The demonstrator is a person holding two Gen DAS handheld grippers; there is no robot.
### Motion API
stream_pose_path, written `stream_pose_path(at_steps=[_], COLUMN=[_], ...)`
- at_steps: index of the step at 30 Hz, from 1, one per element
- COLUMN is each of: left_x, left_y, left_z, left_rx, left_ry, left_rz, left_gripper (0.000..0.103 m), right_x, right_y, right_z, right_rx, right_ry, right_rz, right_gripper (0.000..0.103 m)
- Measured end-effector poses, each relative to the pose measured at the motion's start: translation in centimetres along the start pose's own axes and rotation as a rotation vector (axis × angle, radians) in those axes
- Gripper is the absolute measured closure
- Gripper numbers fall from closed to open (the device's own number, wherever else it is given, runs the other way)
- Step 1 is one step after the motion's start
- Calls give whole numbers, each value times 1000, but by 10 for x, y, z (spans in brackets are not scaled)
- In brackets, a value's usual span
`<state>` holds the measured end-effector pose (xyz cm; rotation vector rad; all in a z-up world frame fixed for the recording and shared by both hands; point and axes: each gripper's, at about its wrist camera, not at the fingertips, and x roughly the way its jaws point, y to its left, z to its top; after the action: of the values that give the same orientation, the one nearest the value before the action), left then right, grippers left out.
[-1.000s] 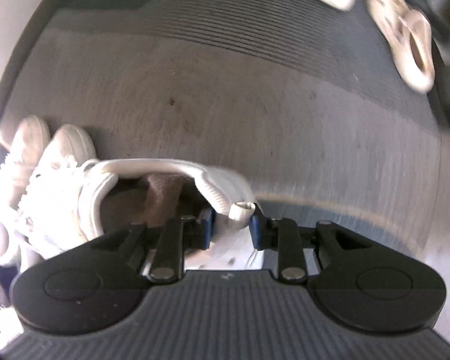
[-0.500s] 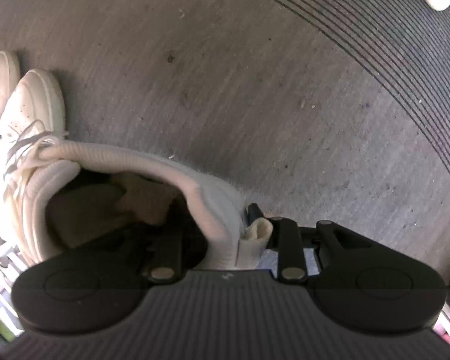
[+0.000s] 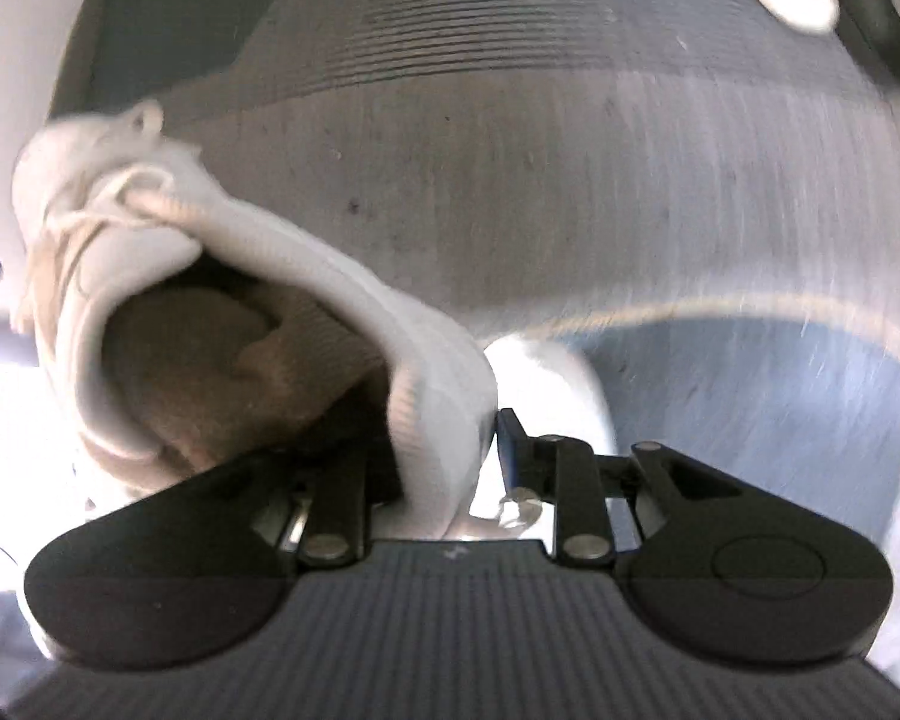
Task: Organize scattered shoes
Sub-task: 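Carry the white sneaker with the right tool toward the sneaker row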
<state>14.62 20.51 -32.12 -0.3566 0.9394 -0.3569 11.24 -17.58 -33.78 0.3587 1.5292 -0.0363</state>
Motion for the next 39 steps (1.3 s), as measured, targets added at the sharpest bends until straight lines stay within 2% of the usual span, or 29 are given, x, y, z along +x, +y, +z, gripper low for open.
stream_pose_path(at_steps=[3, 6, 8, 10, 15, 17, 23, 28, 31, 36, 39], left_x=[-6, -13, -19, -23, -27, -25, -24, -21, -16, -9, -9], left_y=[-1, -5, -7, -9, -11, -12, -23, -29, -31, -34, -37], left_z=[3, 3, 1, -3, -13, -17, -23, -29, -32, -36, -37], left_rx=[-10, -1, 6, 14, 25, 18, 55, 77, 80, 79, 92], left_ry=[-9, -23, -35, -38, -28, -17, -9, 0, 15, 37, 40], left_rz=[-9, -23, -30, -31, -28, -31, -33, -33, -32, -36, -48], left_gripper=[2, 2, 2, 2, 2, 2, 2, 2, 2, 2, 2], right_x=[5, 20, 25, 35, 47, 55, 72, 100, 110, 127, 129], right_y=[-3, -6, -6, -13, -23, -31, -39, -32, -29, -22, -13], right_z=[-41, -87, -102, -135, -189, -213, -244, -249, -251, -253, -249], right_rx=[146, 301, 325, 420, 553, 651, 771, 752, 740, 768, 732], right_ry=[-31, 0, -6, -15, -44, -61, -99, -107, -106, -57, -61], right_rz=[65, 92, 86, 133, 155, 173, 187, 107, 86, 94, 89], right_gripper=[77, 76, 76, 76, 76, 76, 76, 76, 76, 75, 66])
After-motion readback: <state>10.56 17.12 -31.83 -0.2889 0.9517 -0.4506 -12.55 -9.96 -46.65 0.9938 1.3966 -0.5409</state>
